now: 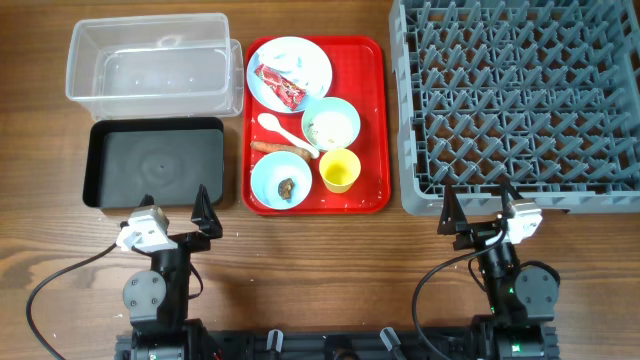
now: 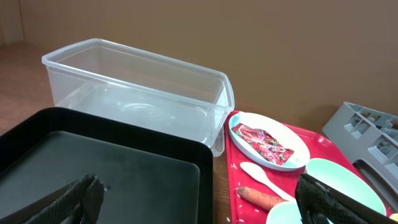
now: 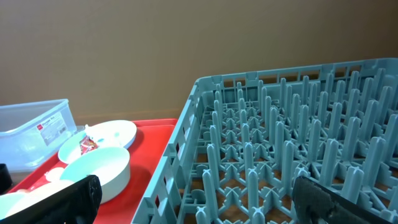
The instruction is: Sort waste into correct bins and load items into the dishwasher rack
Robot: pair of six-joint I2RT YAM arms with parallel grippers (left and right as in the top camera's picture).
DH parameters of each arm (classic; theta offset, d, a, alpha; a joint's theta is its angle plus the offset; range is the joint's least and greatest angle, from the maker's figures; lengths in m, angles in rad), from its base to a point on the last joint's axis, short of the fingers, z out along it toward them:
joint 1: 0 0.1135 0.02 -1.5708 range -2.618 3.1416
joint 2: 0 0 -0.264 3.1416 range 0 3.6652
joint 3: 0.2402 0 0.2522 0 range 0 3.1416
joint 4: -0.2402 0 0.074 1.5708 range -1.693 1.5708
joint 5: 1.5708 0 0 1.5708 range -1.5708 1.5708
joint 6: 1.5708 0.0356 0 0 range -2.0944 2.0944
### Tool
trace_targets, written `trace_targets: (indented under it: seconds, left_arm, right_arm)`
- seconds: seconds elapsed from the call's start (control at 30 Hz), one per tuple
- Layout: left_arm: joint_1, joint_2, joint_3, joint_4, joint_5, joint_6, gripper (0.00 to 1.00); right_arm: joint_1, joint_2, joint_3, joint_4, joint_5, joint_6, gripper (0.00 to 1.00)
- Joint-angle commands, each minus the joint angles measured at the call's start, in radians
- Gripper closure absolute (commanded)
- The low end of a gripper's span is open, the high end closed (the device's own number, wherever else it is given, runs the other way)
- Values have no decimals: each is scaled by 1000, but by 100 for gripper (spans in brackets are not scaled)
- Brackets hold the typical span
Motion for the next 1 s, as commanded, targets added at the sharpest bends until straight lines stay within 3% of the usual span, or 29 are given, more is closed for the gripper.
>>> trace_targets:
  seconds: [0.0,0.47,0.67,0.97]
  left_arm:
    - [7,0,-8,0,12,16,0]
    - [6,0,-8,8,56,15,0]
    - [6,0,-8,50,120,15,0]
    - [6,23,78,92,151,15,0]
  right_arm:
    - [7,4,-2,1,21,-13,0]
    - [7,4,-2,87,13,50,0]
    - [7,4,0,180,-87,3,0]
    - [7,52,103,183,-129,-70,0]
